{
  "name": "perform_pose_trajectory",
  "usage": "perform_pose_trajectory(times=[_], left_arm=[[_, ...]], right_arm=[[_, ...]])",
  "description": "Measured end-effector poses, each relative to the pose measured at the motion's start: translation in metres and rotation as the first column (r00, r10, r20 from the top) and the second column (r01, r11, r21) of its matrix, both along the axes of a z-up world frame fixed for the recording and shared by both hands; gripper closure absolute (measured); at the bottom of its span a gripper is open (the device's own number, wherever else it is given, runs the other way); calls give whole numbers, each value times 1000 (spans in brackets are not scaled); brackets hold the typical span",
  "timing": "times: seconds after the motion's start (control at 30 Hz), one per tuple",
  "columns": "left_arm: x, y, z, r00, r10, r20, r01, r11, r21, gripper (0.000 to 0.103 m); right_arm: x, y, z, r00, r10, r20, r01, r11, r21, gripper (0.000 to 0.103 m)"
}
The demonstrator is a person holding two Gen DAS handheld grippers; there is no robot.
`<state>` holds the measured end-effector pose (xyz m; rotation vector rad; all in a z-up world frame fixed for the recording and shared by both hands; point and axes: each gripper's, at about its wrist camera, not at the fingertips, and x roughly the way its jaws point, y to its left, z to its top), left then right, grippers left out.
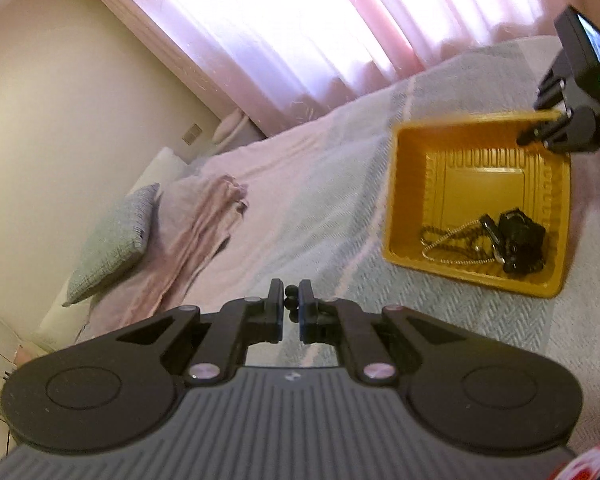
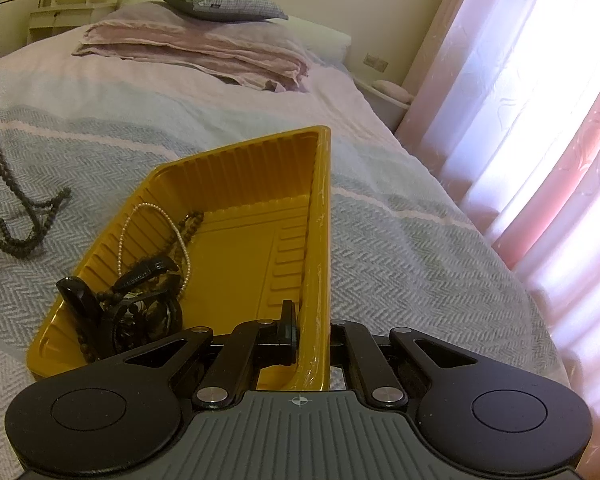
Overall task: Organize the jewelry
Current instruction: 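Swing the bead strand over the tray and release it with the left gripper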
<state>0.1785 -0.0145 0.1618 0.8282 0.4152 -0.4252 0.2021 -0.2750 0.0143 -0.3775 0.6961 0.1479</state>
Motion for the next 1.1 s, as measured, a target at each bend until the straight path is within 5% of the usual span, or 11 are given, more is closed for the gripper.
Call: perform_pose_trajectory(times=[0.6,1.1], left_arm=[[9,-34,105,981,-41,188,56,996,-75,97],[19,-99,155,958,-109,264,153,976,-153,97]], right_arm=[[0,0,3,1000,-1,1,1,1000,3,99],[-1,-2,3,1000,-7,3,7,1000,21,99]])
